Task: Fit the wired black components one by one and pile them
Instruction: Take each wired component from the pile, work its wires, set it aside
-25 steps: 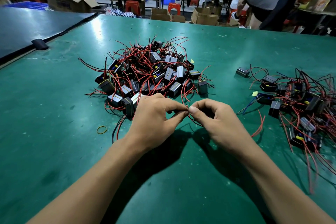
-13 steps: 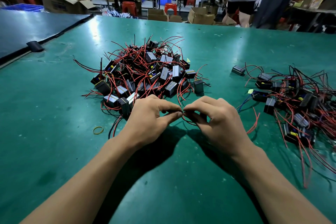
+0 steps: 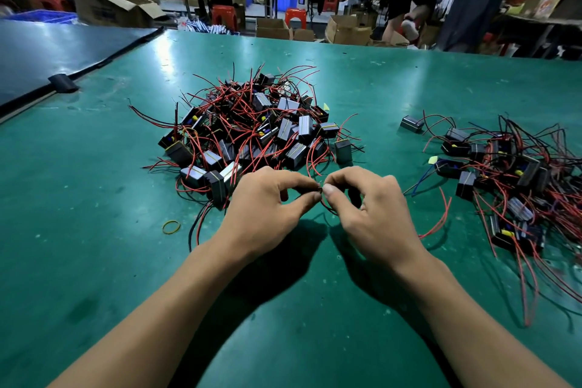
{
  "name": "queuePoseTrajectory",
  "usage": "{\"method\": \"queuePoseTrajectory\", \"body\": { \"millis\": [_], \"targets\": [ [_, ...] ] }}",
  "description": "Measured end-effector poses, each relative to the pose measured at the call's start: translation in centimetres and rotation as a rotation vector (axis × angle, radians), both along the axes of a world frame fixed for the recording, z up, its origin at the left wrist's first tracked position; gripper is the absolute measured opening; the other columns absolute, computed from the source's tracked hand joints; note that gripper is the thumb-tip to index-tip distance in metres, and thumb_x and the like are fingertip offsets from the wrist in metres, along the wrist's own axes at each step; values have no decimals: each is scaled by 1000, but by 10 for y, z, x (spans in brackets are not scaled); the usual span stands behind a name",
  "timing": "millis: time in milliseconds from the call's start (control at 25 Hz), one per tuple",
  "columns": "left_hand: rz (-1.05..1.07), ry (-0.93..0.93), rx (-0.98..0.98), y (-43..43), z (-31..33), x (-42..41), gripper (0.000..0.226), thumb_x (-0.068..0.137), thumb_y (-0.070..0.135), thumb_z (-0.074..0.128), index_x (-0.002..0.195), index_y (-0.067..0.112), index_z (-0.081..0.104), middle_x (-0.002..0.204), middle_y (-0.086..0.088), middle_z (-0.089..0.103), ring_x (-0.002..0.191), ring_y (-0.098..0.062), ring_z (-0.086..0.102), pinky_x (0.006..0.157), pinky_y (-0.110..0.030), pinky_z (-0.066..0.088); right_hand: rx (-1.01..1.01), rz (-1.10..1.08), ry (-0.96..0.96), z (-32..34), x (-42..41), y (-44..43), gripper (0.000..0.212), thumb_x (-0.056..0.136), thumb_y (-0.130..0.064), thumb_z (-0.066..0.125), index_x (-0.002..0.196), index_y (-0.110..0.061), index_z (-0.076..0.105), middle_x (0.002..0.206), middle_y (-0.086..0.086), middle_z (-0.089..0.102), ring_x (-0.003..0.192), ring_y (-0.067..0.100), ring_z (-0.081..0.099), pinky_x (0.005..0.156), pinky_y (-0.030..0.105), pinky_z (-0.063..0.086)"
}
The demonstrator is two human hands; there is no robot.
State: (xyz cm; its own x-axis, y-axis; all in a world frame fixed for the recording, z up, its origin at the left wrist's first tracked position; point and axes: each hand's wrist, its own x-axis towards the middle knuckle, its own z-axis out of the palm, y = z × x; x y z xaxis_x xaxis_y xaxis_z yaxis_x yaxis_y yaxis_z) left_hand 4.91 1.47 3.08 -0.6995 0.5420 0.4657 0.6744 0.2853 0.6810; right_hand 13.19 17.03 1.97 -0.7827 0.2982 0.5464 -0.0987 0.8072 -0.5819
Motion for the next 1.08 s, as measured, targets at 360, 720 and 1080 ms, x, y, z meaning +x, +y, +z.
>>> {"method": "queuePoseTrajectory", "body": {
  "millis": [360, 720, 1080],
  "targets": [
    [-155, -318, -260, 0, 8, 7, 20, 94, 26, 63, 111, 25, 74, 99, 12, 74, 87, 3, 65, 87, -14, 49, -418, -612, 100, 12, 4, 38, 9, 88, -31, 67, 80, -28, 65, 75, -13, 65, 74, 12, 62, 73, 33, 48],
    [-154, -557, -51, 2, 3, 5, 23, 93, 3, 57, 94, 15, 76, 84, -1, 76, 71, -17, 70, 72, -26, 54, 177, -132, -237, -3, 1, -3, 19, 96, -40, 59, 97, -26, 72, 95, -8, 65, 89, 20, 63, 77, 35, 50],
    [-17, -573, 20, 0, -7, -7, 22, 94, 7, 56, 90, 20, 73, 82, 5, 75, 57, -9, 60, 54, -21, 47, 291, -526, -421, 9, 11, 51, 15, 93, -34, 63, 100, -26, 73, 105, 1, 70, 104, 28, 61, 87, 37, 34]
  ]
}}
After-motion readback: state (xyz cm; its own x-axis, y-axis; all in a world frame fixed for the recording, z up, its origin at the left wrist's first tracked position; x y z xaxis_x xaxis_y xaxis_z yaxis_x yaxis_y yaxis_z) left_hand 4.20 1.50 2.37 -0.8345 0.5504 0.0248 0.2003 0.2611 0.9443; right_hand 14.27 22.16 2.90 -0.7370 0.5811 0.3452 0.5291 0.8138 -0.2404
